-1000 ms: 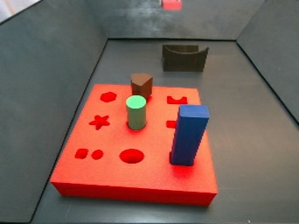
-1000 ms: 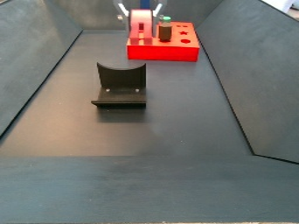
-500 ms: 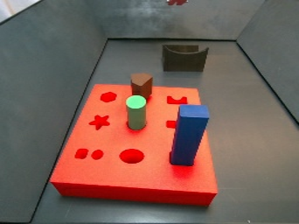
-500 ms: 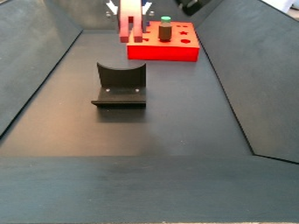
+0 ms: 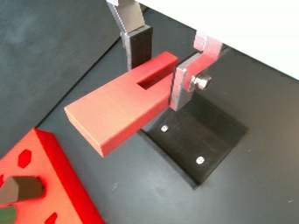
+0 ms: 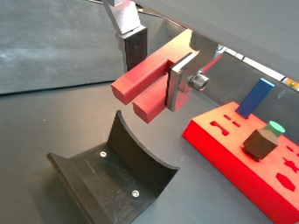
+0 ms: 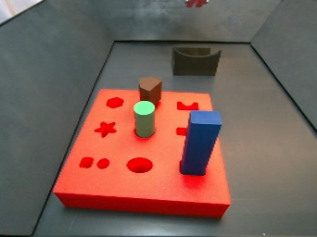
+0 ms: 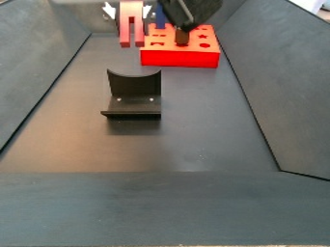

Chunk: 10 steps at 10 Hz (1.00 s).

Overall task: Pick up the double-square object. Move up. Rotate the double-square object. Place the double-square object on the fixture. Regrasp the double-square object. Move to above the board. Insert the double-square object.
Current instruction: Place the double-square object on the fixture.

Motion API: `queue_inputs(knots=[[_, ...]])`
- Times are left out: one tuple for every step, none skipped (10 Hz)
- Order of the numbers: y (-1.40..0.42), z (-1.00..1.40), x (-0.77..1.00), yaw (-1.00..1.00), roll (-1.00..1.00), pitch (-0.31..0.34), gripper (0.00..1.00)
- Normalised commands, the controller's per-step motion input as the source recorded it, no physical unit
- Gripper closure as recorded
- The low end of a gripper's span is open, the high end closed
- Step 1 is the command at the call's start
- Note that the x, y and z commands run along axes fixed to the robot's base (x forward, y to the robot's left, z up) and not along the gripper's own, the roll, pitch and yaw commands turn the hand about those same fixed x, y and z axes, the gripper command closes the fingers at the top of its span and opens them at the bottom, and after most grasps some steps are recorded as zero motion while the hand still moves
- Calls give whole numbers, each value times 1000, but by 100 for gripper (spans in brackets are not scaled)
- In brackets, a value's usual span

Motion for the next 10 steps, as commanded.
queue_inputs(knots=[[69, -1000, 106, -101, -1000, 64, 100], [75, -1000, 113, -112, -1000, 76, 100], [75, -1000, 121, -119, -1000, 89, 100], [84, -1000, 135, -135, -1000, 110, 100], [91, -1000, 143, -153, -982, 115, 100], [97, -1000, 154, -154, -767, 93, 100], [102, -1000, 161, -154, -658, 81, 100], [110, -1000, 172, -149, -445, 67, 100], [115, -1000, 181, -142, -298, 56, 100], [110, -1000, 189, -131, -197, 37, 100]])
